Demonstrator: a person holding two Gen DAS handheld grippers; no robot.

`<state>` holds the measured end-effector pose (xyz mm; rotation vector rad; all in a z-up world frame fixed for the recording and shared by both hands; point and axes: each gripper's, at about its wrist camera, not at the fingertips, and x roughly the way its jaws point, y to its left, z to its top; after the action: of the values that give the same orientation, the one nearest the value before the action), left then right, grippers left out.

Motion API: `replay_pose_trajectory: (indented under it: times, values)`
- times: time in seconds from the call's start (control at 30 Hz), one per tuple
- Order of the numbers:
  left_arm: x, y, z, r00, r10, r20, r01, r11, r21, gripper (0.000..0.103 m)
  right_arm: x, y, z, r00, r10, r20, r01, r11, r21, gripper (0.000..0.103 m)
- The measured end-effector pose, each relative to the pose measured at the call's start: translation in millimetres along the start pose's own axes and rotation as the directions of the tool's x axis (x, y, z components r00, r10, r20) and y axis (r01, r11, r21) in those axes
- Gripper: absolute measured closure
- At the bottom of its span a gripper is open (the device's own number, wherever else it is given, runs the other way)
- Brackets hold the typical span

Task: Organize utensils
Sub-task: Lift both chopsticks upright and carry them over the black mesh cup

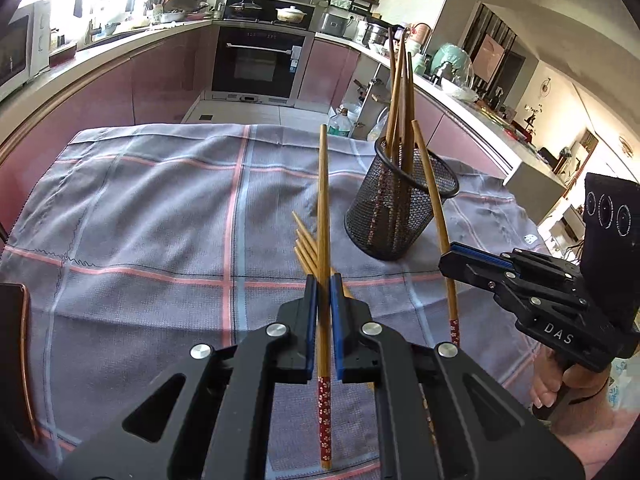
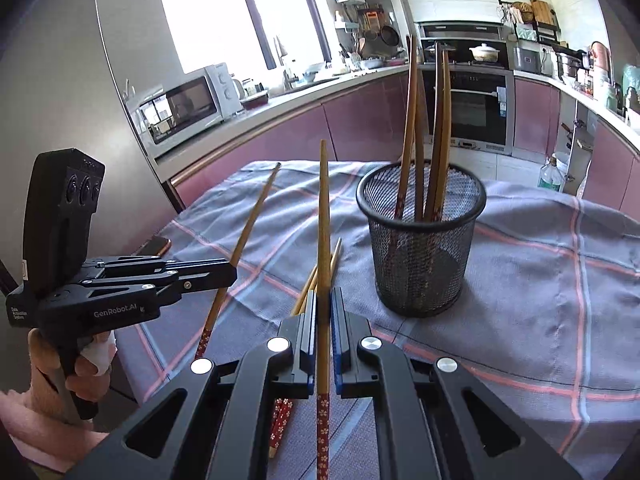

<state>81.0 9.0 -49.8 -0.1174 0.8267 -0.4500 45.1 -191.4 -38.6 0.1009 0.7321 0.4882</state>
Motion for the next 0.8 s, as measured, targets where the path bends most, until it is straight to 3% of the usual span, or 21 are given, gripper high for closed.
replay_pose_trajectory:
  times: [0.43,0.8]
  values:
    - [-47.0,-6.6,16.9,0.989,-0.103,0.107,0.104,0.995,-0.001,0.096,-26.8,-7.1,12.5,0.996,-0.005,0.092,0.004,1.0,0.009,0.097]
    - [-62.8,-26.6,44.1,0.973,-0.139,0.186,0.132,0.99,0.05,0.096,-44.2,-8.8,27.5,0.987,-0.027,0.16,0.029,1.0,-0.009,0.097]
